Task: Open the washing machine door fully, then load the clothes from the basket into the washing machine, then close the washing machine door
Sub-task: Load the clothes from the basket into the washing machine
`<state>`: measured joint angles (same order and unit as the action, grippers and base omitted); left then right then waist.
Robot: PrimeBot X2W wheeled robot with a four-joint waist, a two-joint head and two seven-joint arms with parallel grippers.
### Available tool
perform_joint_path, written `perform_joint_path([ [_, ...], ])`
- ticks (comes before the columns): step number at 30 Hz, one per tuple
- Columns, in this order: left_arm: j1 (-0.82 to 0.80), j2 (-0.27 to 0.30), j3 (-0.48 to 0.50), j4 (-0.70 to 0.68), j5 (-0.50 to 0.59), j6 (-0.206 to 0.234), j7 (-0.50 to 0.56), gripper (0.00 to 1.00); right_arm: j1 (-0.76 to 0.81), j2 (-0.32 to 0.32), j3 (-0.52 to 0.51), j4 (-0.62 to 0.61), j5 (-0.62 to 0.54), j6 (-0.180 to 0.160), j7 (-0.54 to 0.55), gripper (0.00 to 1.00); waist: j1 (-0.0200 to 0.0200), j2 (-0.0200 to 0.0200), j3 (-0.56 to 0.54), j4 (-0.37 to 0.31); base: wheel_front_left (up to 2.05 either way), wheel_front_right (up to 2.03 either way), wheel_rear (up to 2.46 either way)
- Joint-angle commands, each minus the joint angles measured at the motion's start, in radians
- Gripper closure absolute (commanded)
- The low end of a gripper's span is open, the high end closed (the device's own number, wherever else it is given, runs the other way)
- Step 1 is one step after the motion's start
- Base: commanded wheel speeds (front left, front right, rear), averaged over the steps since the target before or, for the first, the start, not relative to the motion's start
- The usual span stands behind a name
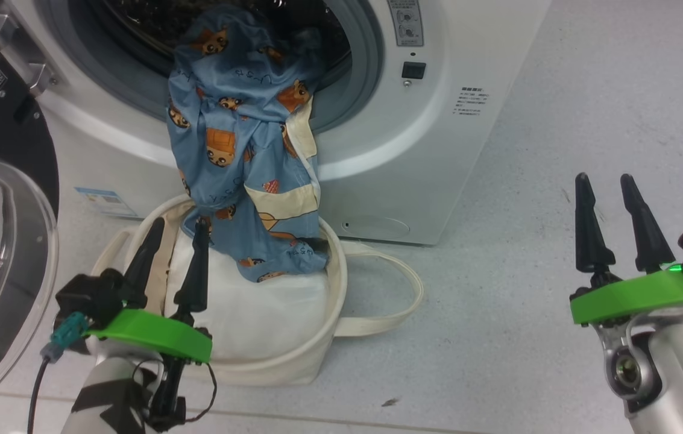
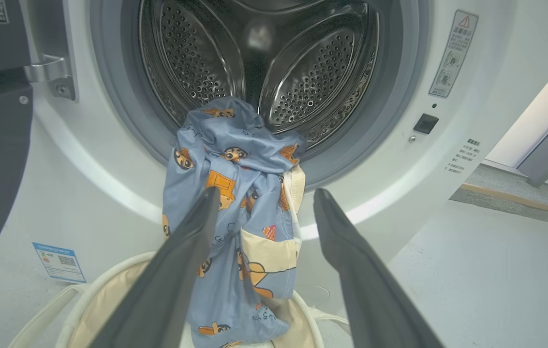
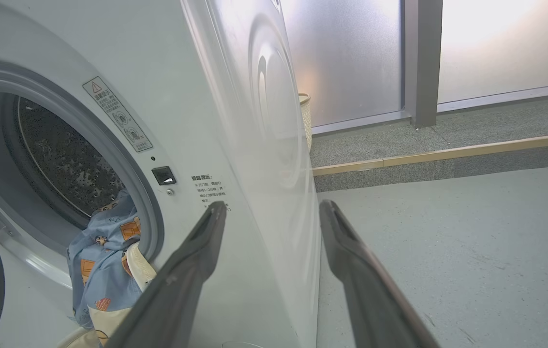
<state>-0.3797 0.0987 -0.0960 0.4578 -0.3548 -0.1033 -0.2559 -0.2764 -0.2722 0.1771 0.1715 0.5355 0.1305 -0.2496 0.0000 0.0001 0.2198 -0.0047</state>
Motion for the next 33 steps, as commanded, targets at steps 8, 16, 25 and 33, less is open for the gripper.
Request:
perform_joint_path([
  [8, 0.023, -0.014, 0.080, -0.063, 0.094, -0.007, -0.006, 0.00, 0.027, -0.029, 0.020, -0.041, -0.023, 0.000, -0.012, 0.00, 0.0000, -0.0001, -0.019, 0.006, 0.00, 0.00, 0.00],
  [16, 0.030, -0.026, 0.112, -0.060, 0.122, -0.014, -0.006, 0.00, 0.034, -0.033, 0.027, -0.046, -0.031, 0.000, -0.012, 0.00, 0.0000, -0.0001, -0.028, -0.006, 0.00, 0.00, 0.00],
  [25, 0.028, -0.037, 0.134, -0.053, 0.135, -0.020, -0.006, 0.00, 0.035, -0.033, 0.027, -0.057, -0.031, 0.000, -0.012, 0.00, 0.0000, -0.0001, -0.030, -0.013, 0.00, 0.00, 0.00],
  [33, 0.025, -0.043, 0.138, -0.020, 0.132, -0.023, -0.006, 0.00, 0.036, -0.035, 0.027, -0.057, -0.030, 0.000, -0.012, 0.00, 0.0000, -0.0001, -0.023, -0.021, 0.00, 0.00, 0.00],
])
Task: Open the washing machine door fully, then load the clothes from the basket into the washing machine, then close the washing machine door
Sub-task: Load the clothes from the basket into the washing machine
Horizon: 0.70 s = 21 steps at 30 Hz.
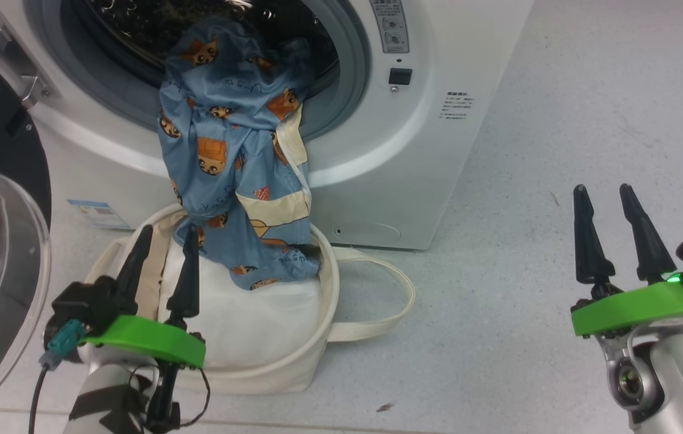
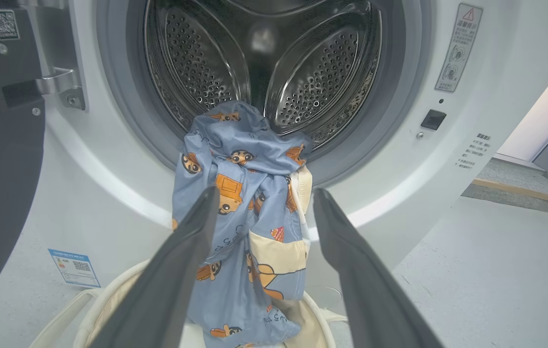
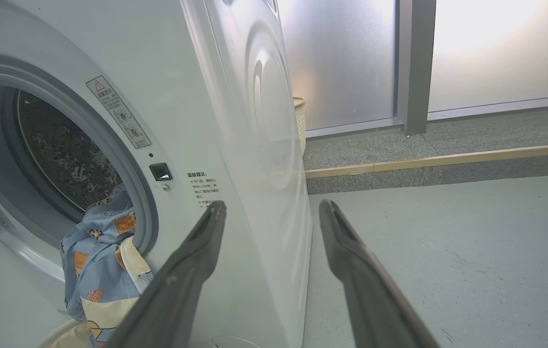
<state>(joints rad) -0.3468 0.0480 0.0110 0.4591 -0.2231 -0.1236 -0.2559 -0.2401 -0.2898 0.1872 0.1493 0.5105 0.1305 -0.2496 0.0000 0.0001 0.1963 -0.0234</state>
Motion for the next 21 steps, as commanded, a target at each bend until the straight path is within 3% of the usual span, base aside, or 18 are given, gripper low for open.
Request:
perform_joint_path([
  [1, -0.007, 0.007, 0.029, -0.013, -0.002, -0.004, -0.006, 0.00, -0.001, -0.018, 0.017, -0.037, -0.005, 0.000, -0.012, 0.00, 0.0000, -0.0001, 0.002, -0.004, 0.00, 0.00, 0.00],
  [10, -0.036, 0.005, 0.017, 0.114, -0.023, -0.006, -0.006, 0.00, -0.001, -0.023, 0.017, -0.043, -0.006, 0.000, -0.012, 0.00, 0.0000, -0.0001, 0.026, -0.020, 0.00, 0.00, 0.00],
  [21, -0.207, 0.018, -0.069, 0.355, -0.098, -0.007, -0.006, 0.00, -0.029, -0.035, -0.014, -0.074, -0.011, 0.000, -0.012, 0.00, 0.0000, -0.0001, 0.163, -0.041, 0.00, 0.00, 0.00],
])
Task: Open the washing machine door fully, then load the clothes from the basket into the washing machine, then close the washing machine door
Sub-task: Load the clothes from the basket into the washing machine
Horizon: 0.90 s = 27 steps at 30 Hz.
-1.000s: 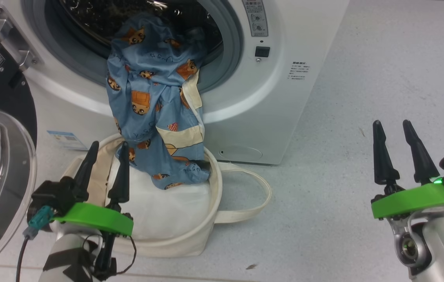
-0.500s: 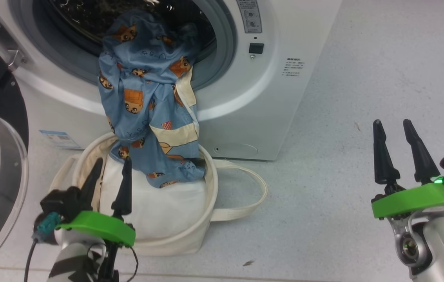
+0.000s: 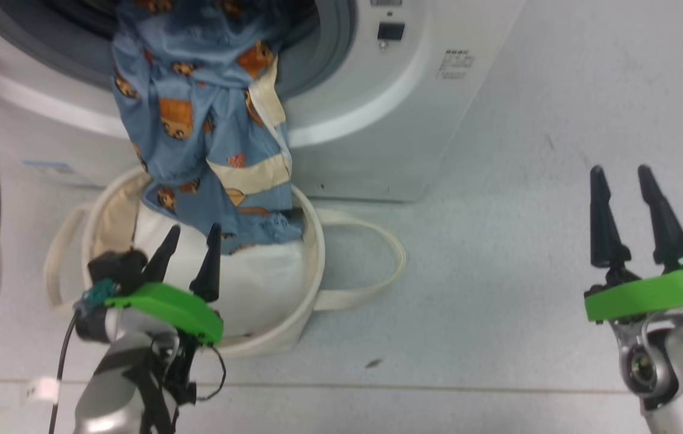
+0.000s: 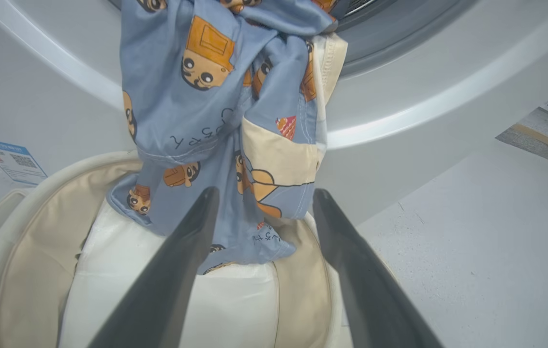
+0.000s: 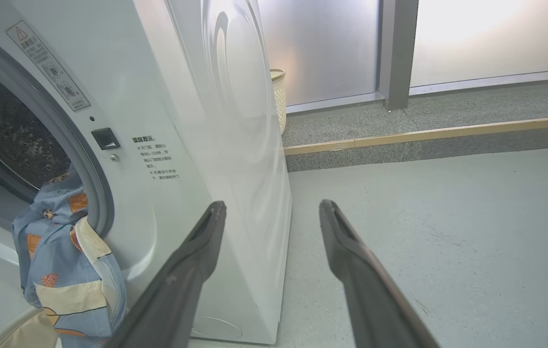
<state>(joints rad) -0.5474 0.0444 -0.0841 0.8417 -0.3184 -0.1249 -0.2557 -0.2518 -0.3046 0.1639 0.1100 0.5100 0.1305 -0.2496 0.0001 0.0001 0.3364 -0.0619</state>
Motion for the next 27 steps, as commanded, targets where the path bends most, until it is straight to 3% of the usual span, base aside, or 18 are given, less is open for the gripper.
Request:
perform_joint_path([
  [1, -0.026, 0.022, 0.017, -0.005, -0.007, -0.006, -0.006, 0.00, -0.019, -0.022, 0.006, -0.037, -0.012, 0.000, -0.012, 0.00, -0.0001, -0.0001, 0.037, -0.003, 0.00, 0.00, 0.00],
  [11, -0.219, 0.040, -0.064, 0.245, -0.058, -0.006, -0.006, 0.00, -0.065, -0.039, -0.005, -0.082, -0.030, 0.000, -0.012, 0.00, -0.0001, -0.0001, 0.189, -0.037, 0.00, 0.00, 0.00],
  [27, -0.417, 0.071, -0.152, 0.413, -0.123, -0.006, 0.012, 0.00, -0.064, -0.044, -0.055, -0.152, -0.050, 0.000, -0.012, 0.00, -0.0001, -0.0001, 0.371, -0.062, 0.00, 0.00, 0.00],
])
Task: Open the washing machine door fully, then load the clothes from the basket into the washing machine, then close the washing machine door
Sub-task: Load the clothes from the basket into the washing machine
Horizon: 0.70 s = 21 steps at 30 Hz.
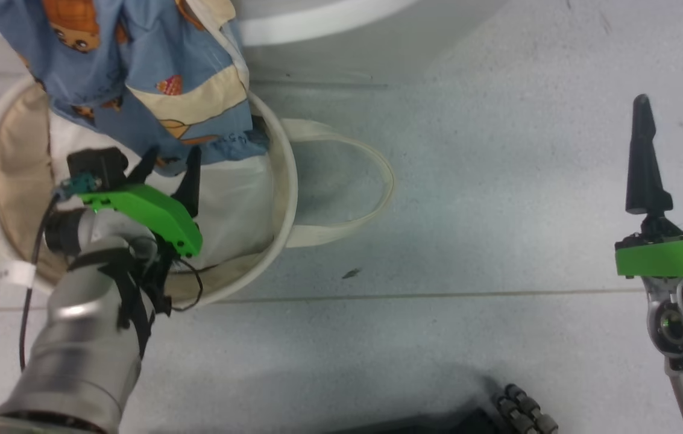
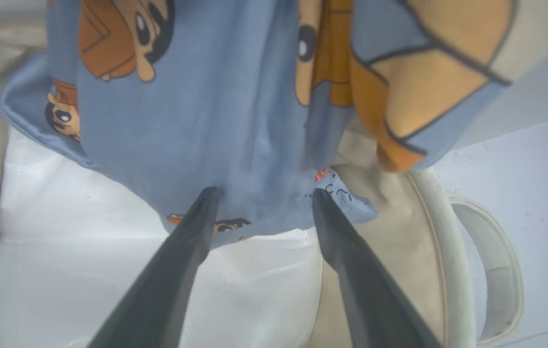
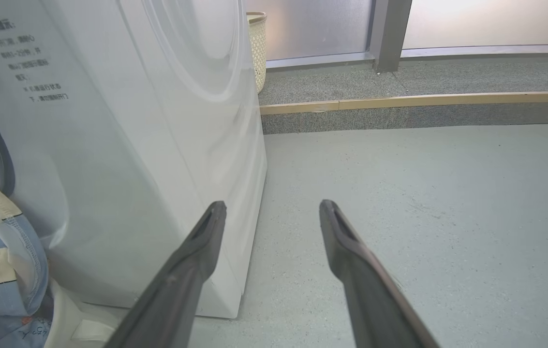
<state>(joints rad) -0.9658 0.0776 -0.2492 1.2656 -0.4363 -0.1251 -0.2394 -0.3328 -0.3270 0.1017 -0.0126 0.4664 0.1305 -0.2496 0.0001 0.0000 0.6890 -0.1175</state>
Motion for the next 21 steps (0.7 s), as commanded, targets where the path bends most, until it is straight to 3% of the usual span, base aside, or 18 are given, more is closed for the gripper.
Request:
perform_joint_path([
  [1, -0.019, 0.046, 0.007, -0.004, -0.010, -0.006, -0.005, 0.00, 0.027, -0.020, 0.001, -0.040, -0.008, 0.000, -0.012, 0.00, -0.0001, 0.0000, 0.038, -0.008, 0.00, 0.00, 0.00],
  [9, -0.104, 0.097, -0.003, 0.018, -0.016, 0.004, 0.033, 0.00, 0.056, -0.028, -0.020, -0.085, -0.014, 0.000, -0.012, 0.00, -0.0001, 0.0000, 0.116, -0.037, 0.01, 0.01, 0.01],
  [12, -0.144, 0.108, -0.002, 0.020, -0.019, 0.007, 0.028, 0.00, 0.071, -0.033, -0.049, -0.111, -0.032, 0.000, -0.012, 0.00, -0.0001, 0.0000, 0.148, -0.014, 0.22, 0.22, 0.22],
  [13, -0.153, 0.110, -0.002, 0.020, -0.020, 0.006, 0.022, 0.41, 0.076, -0.031, -0.058, -0.118, -0.041, 0.000, -0.012, 0.00, -0.0001, 0.0000, 0.153, -0.004, 0.19, 0.19, 0.19],
  [14, -0.159, 0.112, -0.002, 0.020, -0.022, 0.005, 0.015, 0.99, 0.082, -0.028, -0.063, -0.124, -0.050, 0.000, -0.012, 0.00, -0.0001, 0.0000, 0.156, 0.004, 0.13, 0.13, 0.13],
  [21, -0.167, 0.105, 0.004, -0.004, -0.030, 0.000, -0.020, 1.00, 0.087, -0.006, -0.061, -0.134, -0.075, 0.000, -0.012, 0.00, -0.0001, 0.0000, 0.146, 0.032, 0.01, 0.01, 0.01],
])
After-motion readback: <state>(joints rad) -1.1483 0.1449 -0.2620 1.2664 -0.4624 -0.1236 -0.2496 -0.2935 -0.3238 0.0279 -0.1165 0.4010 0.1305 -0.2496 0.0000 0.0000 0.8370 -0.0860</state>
